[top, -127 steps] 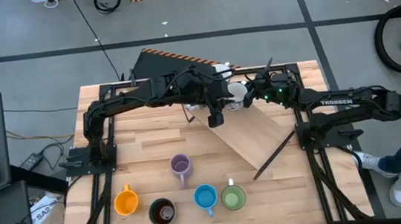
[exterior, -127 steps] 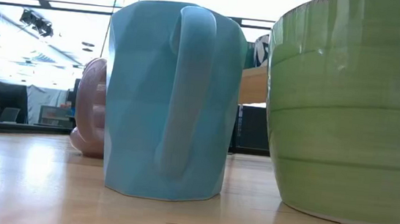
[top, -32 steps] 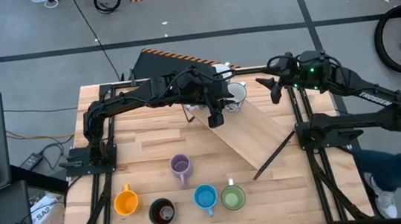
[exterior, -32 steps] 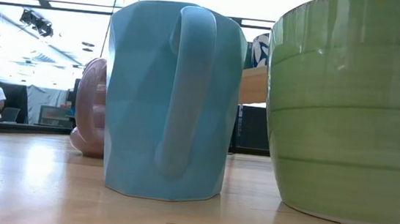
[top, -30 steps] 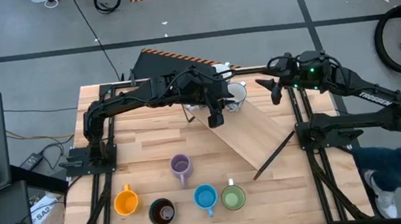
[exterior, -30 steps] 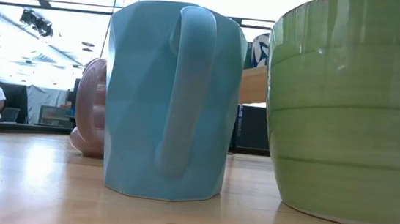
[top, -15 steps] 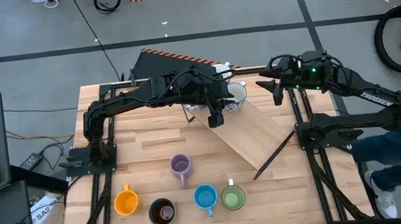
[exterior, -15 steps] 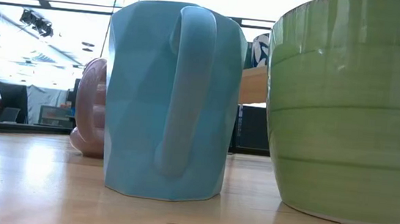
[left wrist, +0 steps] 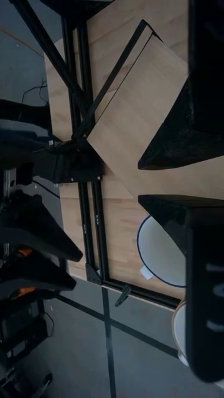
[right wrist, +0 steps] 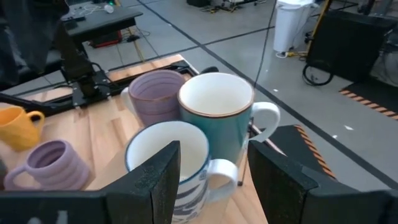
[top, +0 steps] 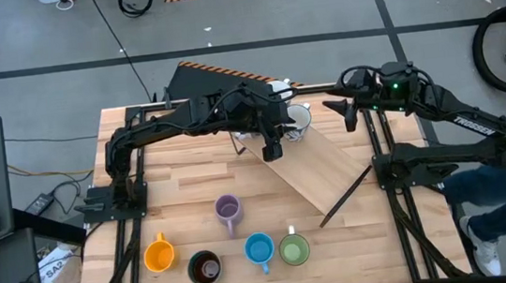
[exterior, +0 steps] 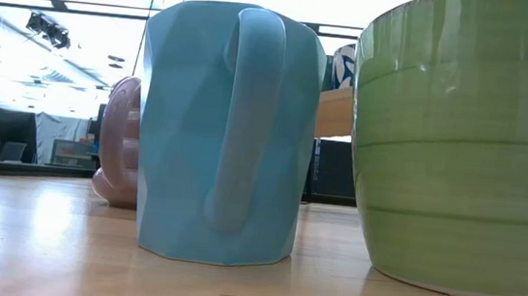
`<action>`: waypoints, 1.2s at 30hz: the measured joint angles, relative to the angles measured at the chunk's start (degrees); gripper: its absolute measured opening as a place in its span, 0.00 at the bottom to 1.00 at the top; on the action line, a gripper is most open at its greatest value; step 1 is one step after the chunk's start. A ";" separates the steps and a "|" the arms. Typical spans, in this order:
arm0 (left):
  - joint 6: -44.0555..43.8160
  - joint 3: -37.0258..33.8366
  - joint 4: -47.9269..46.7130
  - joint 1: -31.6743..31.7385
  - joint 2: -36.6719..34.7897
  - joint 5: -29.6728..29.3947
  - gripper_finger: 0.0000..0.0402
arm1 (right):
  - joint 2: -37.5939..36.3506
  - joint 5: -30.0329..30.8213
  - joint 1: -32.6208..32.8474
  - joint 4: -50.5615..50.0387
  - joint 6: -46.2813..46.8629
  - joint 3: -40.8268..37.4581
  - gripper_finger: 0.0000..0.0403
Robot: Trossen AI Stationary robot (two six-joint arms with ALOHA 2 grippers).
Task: Place coffee mugs
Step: Put the green mug on the shelf
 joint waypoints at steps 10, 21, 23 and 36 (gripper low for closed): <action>0.00 -0.01 0.00 0.01 0.00 0.00 0.20 | 0.00 -1.29 0.00 0.17 1.06 0.00 0.48; -0.04 -0.01 0.13 0.01 0.00 0.00 0.20 | 0.01 -3.33 0.44 -1.61 7.29 0.31 0.48; -0.87 -0.03 1.48 -0.01 0.01 0.00 0.20 | 0.22 -2.94 0.47 -2.71 8.98 1.47 0.48; -10.29 -0.03 6.74 0.23 0.07 -0.80 0.20 | -0.18 0.76 5.88 -1.32 24.93 5.62 0.48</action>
